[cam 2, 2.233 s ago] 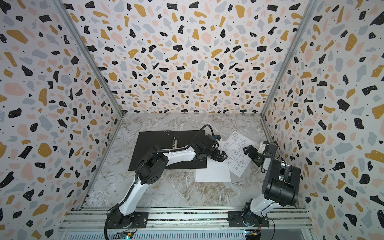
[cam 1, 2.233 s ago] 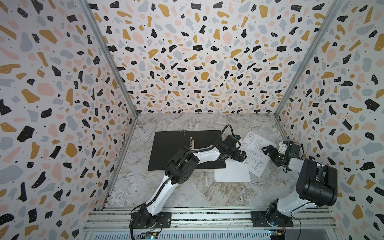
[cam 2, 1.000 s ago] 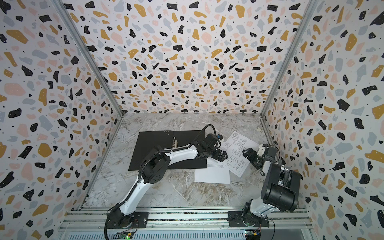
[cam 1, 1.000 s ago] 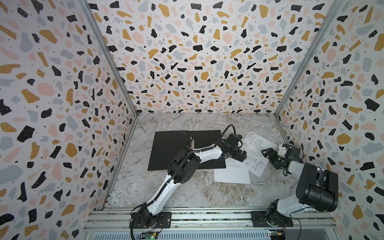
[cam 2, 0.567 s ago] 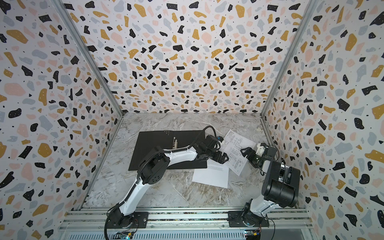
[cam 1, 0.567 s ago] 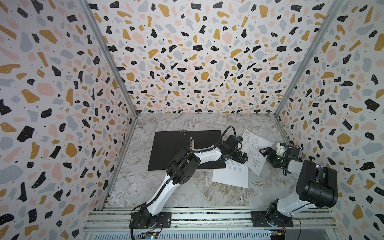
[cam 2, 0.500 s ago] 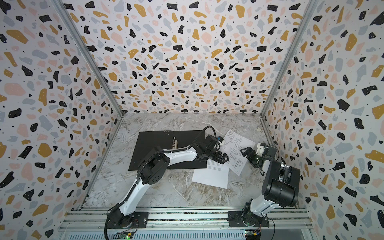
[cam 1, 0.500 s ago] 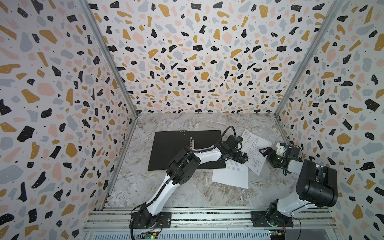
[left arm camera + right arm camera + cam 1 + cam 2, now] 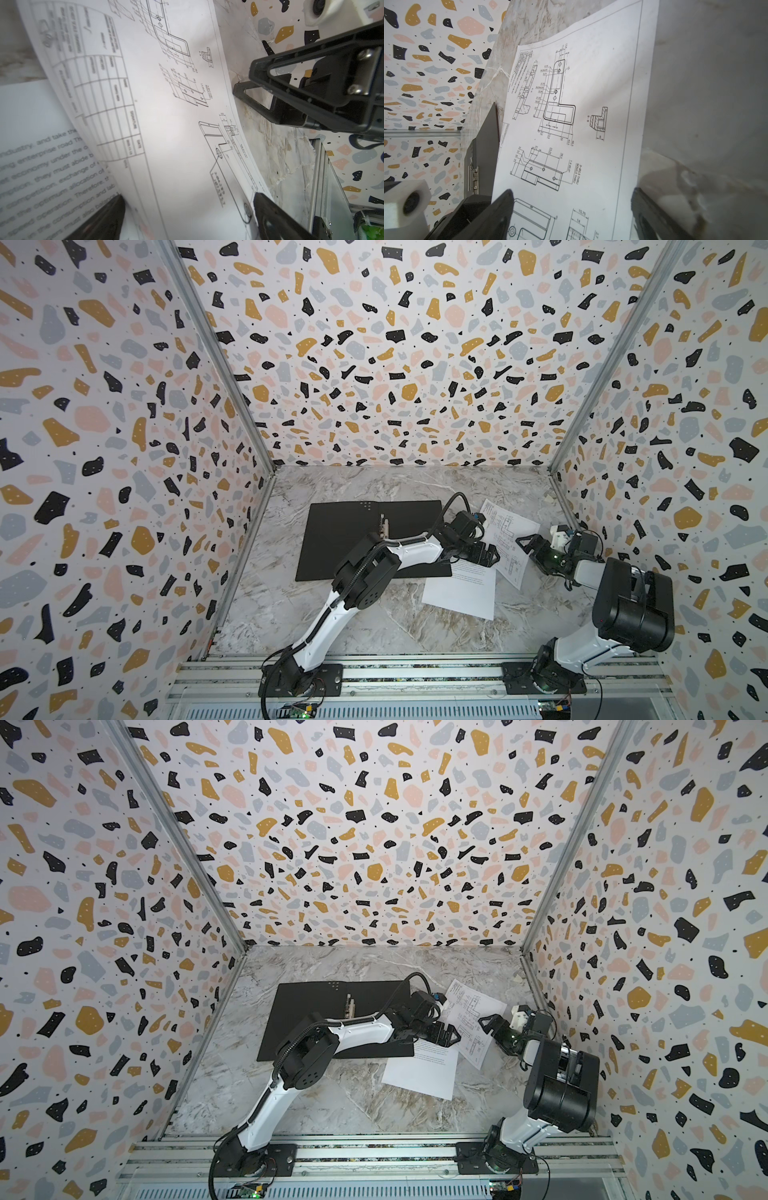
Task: Put the files into the folder
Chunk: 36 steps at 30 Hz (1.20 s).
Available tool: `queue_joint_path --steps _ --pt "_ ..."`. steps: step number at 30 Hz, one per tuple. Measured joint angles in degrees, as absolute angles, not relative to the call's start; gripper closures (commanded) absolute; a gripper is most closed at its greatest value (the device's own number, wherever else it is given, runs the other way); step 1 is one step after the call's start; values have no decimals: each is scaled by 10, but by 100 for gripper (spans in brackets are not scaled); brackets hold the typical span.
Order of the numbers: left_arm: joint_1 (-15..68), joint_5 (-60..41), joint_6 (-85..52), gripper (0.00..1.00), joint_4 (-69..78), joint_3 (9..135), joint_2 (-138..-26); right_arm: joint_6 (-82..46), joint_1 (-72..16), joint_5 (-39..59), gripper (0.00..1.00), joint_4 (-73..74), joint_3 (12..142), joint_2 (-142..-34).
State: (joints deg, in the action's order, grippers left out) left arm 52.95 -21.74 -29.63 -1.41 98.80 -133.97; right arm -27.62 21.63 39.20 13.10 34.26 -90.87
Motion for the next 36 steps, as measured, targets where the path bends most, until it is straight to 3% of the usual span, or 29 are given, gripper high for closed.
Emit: queue_joint_path --steps 13,24,36 --pt "529 -221 -310 14 -11 988 -1340 -280 193 397 11 142 343 -915" --pt "527 -225 -322 32 2 976 -1340 -280 192 399 11 140 348 -919" --pt "517 -234 -347 45 29 952 -1340 -278 196 400 10 136 349 -919"
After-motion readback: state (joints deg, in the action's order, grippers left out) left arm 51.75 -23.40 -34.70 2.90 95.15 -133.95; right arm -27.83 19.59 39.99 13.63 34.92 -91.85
